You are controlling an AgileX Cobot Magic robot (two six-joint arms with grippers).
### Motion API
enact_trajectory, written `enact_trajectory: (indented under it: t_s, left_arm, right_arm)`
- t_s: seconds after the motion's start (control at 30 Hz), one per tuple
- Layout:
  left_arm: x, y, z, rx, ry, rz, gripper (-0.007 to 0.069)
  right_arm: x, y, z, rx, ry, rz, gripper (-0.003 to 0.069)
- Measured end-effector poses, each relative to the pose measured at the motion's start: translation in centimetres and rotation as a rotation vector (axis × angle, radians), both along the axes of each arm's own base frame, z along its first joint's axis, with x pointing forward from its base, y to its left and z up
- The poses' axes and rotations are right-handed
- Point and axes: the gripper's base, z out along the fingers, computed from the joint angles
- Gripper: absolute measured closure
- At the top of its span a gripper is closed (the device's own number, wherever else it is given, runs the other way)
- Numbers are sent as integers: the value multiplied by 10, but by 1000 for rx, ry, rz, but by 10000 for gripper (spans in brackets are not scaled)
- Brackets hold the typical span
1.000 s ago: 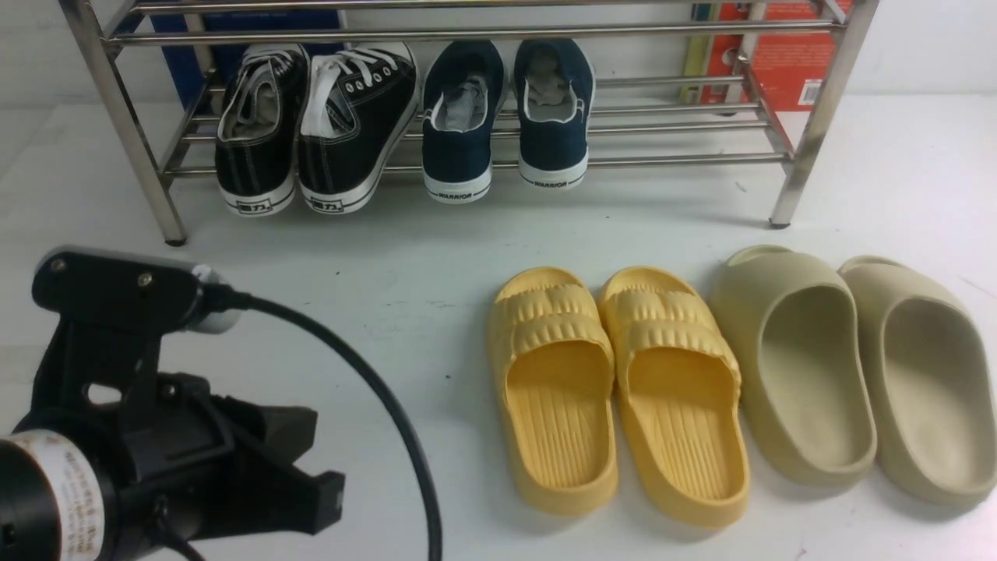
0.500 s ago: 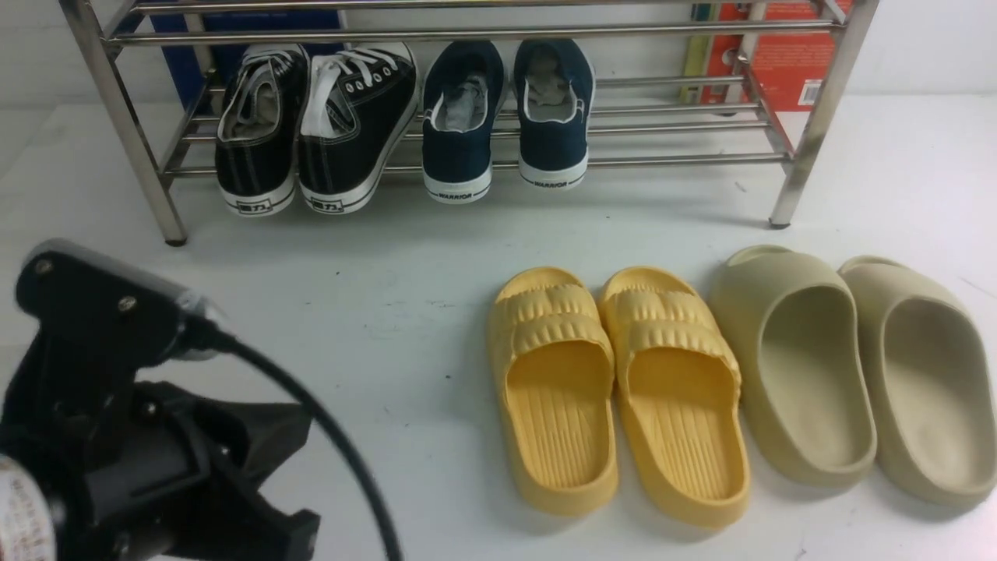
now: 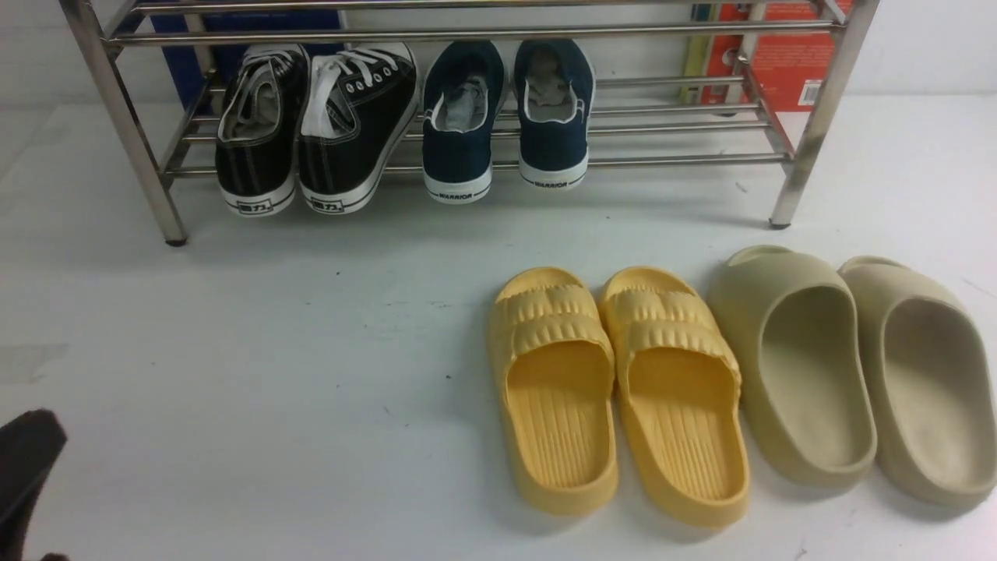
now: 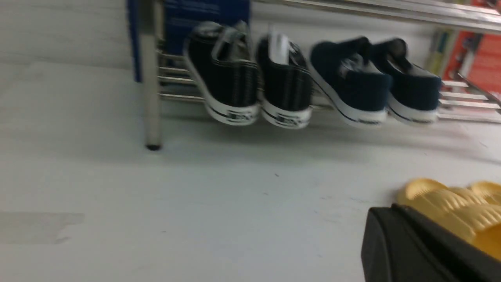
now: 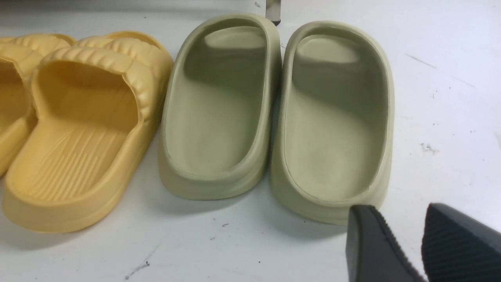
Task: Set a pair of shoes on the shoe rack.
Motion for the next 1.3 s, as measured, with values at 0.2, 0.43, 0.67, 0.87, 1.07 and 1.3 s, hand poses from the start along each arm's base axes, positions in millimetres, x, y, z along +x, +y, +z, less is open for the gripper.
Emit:
enact_trajectory:
  t_s: [0.2,0.43,0.67,0.87,1.07,1.3]
  left_arm:
    - [-8,10,-22,-50,-40,183,638]
    - [-4,8,-66,-113,129,169,638]
    - [-7,6,-77,-122,253,146,638]
    - [-7,6,-78,-121,262,145,638]
    - [-7,6,-78,-122,263,145,638]
    - [-7,6,-78,-122,263,145,638]
  right_arm:
    - [0,0,0,0,0,0,419]
    - [0,0,0,0,0,0,419]
    - [0,0,0,0,0,0,419]
    - [0,0,0,0,0,0,419]
    - [0,0,0,0,0,0,419]
    - [0,0,0,0,0,0,419]
